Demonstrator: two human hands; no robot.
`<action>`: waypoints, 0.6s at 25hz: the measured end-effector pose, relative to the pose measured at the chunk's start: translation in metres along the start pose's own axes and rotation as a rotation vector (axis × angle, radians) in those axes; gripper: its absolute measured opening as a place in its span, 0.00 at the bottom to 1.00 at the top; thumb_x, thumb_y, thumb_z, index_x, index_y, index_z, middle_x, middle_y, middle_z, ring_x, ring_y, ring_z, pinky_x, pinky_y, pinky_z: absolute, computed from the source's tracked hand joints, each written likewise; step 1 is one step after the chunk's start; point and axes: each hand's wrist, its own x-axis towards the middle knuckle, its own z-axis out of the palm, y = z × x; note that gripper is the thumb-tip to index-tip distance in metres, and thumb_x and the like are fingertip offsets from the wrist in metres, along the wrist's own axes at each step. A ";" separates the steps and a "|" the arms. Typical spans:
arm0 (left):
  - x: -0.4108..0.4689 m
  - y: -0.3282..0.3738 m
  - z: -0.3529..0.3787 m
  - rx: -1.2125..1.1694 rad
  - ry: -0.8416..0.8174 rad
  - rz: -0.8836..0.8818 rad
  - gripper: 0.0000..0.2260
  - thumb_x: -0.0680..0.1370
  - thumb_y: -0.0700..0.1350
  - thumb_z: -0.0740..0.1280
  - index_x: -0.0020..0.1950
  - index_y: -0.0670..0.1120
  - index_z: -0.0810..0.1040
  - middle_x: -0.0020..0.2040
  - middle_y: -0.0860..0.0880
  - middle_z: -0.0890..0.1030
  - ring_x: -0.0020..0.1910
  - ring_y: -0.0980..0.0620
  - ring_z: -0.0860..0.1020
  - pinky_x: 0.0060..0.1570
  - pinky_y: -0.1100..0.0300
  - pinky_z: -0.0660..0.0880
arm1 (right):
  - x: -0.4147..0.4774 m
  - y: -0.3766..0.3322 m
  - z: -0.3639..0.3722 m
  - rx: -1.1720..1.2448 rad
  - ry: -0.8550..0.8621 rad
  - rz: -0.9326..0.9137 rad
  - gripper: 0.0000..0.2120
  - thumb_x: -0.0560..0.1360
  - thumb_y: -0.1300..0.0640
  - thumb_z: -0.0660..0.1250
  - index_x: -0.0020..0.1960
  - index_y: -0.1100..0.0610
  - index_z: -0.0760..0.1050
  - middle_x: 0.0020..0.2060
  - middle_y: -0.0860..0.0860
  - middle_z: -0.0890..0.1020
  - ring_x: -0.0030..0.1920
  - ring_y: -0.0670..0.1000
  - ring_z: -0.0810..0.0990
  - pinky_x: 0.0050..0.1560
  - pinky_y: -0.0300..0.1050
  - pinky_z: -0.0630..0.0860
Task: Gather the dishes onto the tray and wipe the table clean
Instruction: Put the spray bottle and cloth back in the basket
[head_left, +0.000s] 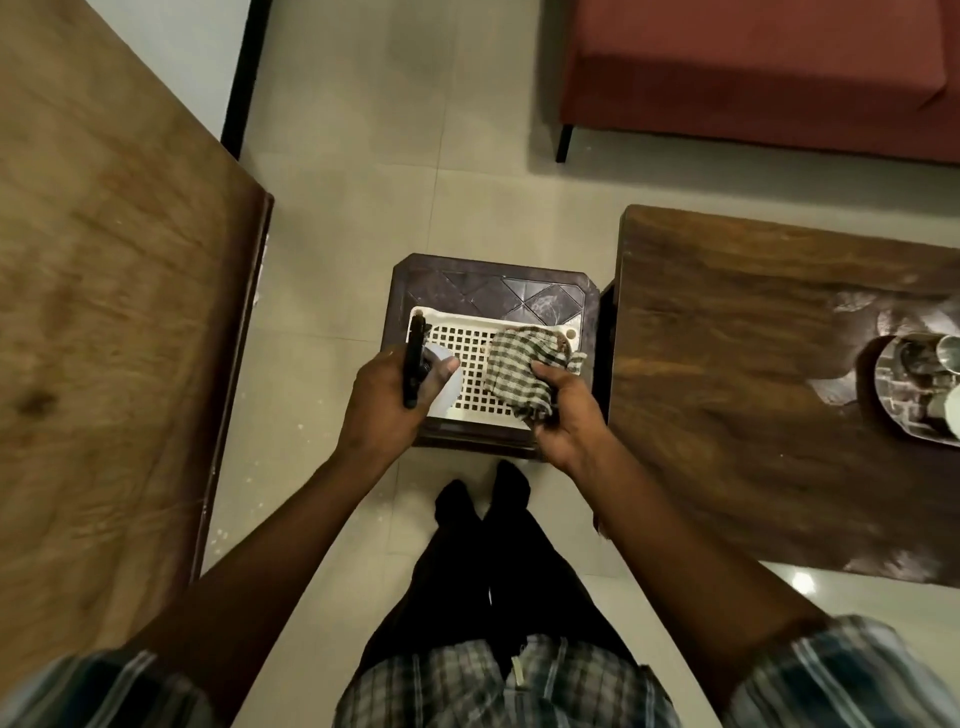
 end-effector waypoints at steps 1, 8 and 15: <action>0.008 -0.006 0.006 0.001 -0.014 0.001 0.12 0.82 0.57 0.72 0.48 0.49 0.82 0.43 0.51 0.85 0.45 0.57 0.83 0.48 0.56 0.80 | 0.012 -0.002 0.000 -0.026 0.015 -0.008 0.09 0.82 0.62 0.68 0.60 0.63 0.82 0.52 0.57 0.89 0.49 0.54 0.89 0.47 0.47 0.86; 0.049 -0.050 0.045 0.048 -0.036 -0.015 0.11 0.82 0.53 0.75 0.54 0.45 0.83 0.47 0.46 0.85 0.46 0.51 0.82 0.46 0.74 0.71 | 0.079 -0.001 0.000 -0.225 0.174 -0.008 0.07 0.80 0.60 0.72 0.57 0.59 0.83 0.45 0.54 0.91 0.43 0.53 0.90 0.40 0.48 0.85; 0.055 -0.064 0.047 0.092 -0.083 -0.055 0.13 0.82 0.48 0.75 0.64 0.47 0.82 0.55 0.47 0.84 0.47 0.59 0.80 0.52 0.69 0.75 | 0.091 0.010 -0.019 -0.403 0.336 -0.142 0.20 0.78 0.62 0.74 0.69 0.57 0.77 0.58 0.55 0.87 0.53 0.55 0.88 0.54 0.53 0.87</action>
